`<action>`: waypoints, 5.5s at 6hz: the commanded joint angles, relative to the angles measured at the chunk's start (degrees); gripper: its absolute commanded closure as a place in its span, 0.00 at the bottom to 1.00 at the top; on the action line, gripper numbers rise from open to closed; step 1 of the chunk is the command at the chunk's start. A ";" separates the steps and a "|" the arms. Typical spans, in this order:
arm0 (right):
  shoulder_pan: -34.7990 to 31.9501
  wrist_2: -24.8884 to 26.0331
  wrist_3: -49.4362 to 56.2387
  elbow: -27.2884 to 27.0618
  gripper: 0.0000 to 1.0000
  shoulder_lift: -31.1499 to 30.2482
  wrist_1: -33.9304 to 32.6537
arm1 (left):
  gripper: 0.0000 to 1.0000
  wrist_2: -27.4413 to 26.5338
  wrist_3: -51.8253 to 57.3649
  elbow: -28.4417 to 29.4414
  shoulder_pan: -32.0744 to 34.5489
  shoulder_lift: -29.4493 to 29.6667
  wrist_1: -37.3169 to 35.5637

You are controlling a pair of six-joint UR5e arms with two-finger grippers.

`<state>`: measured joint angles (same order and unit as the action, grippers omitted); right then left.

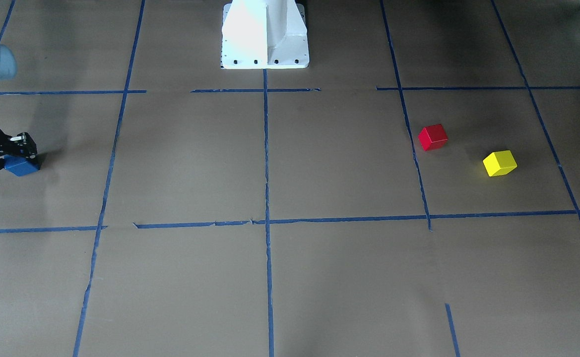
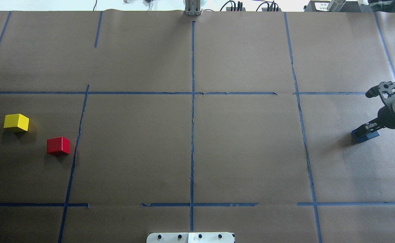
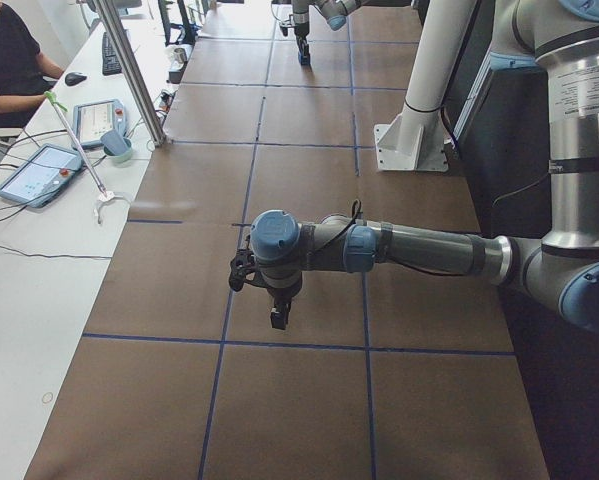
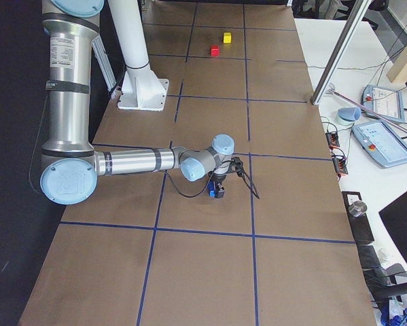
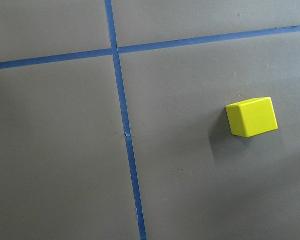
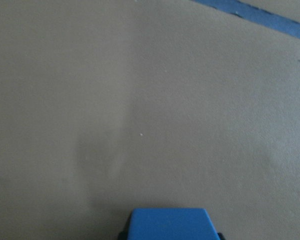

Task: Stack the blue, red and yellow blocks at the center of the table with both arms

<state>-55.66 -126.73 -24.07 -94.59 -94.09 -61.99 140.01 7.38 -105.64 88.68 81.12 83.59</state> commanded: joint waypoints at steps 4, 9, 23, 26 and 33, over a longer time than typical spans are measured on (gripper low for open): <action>15.02 0.16 -36.11 -7.10 1.00 26.67 -10.01 | 0.00 0.00 0.26 0.08 0.00 -0.09 2.72; 29.47 22.31 -57.05 12.56 1.00 53.83 -21.42 | 0.00 1.31 -4.66 -0.09 -0.26 -0.79 8.70; 24.74 22.06 -50.19 -5.80 0.00 42.37 -21.86 | 0.00 -4.18 -39.19 -0.35 -26.57 2.26 30.75; 18.31 14.50 -49.14 -14.46 0.00 33.03 -21.69 | 0.00 -14.94 -75.94 -0.18 -41.45 7.45 34.63; 18.40 15.82 -49.93 -15.01 0.00 31.78 -21.68 | 0.16 -21.53 -82.88 2.10 -48.43 8.26 34.28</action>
<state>-37.16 -110.92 -73.94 -109.67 -62.33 -83.67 118.55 -75.54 -103.97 40.35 89.37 117.86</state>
